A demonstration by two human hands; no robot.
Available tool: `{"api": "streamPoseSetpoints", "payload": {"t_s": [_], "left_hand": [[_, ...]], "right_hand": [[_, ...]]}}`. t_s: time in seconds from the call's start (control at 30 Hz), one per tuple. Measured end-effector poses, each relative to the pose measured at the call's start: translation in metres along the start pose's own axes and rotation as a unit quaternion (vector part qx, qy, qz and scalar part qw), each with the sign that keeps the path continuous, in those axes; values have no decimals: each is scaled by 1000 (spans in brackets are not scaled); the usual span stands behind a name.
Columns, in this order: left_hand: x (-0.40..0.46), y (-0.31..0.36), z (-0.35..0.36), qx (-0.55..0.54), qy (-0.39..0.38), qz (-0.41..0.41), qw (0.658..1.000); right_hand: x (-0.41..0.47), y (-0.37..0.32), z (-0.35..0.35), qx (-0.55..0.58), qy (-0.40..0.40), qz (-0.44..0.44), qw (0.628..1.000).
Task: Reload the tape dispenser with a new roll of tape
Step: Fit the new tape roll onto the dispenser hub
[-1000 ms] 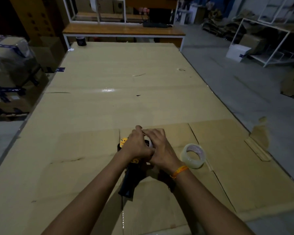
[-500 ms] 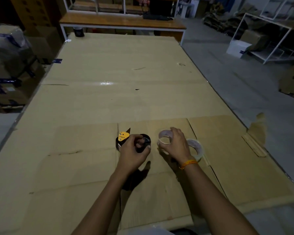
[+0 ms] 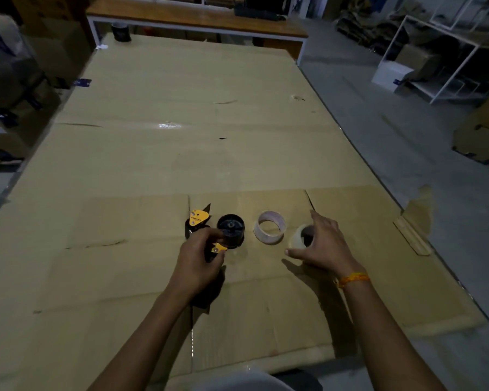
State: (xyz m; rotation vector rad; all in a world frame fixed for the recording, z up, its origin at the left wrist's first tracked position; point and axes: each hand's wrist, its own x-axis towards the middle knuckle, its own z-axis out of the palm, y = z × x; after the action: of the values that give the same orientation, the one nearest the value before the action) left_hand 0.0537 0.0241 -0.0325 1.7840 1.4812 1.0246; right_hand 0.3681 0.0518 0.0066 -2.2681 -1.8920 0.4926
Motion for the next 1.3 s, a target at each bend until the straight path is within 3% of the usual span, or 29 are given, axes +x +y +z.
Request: {"api": "streamPoseSetpoints", "payload": {"t_s": [0.17,0.5,0.73,1.03,1.3], "left_hand": [[-4,-8,-6,61,44,-2,997],[-14,-27,-10,42,85,-105,990],[-16,-26,-14,3,33,-221,975],[-18,-15,-8,-53,-24,-278,959],[-17,-7,-10,-137,-31,-324,935]], "right_hand": [[-9,24,10,24,-26,24,999],[-21,17,16,166,96,49,980],[-25,-6,9,196,147,-77,966],[-11,-76,15,233,76,-172,954],[6,-126,31,159,19,-188,969]]}}
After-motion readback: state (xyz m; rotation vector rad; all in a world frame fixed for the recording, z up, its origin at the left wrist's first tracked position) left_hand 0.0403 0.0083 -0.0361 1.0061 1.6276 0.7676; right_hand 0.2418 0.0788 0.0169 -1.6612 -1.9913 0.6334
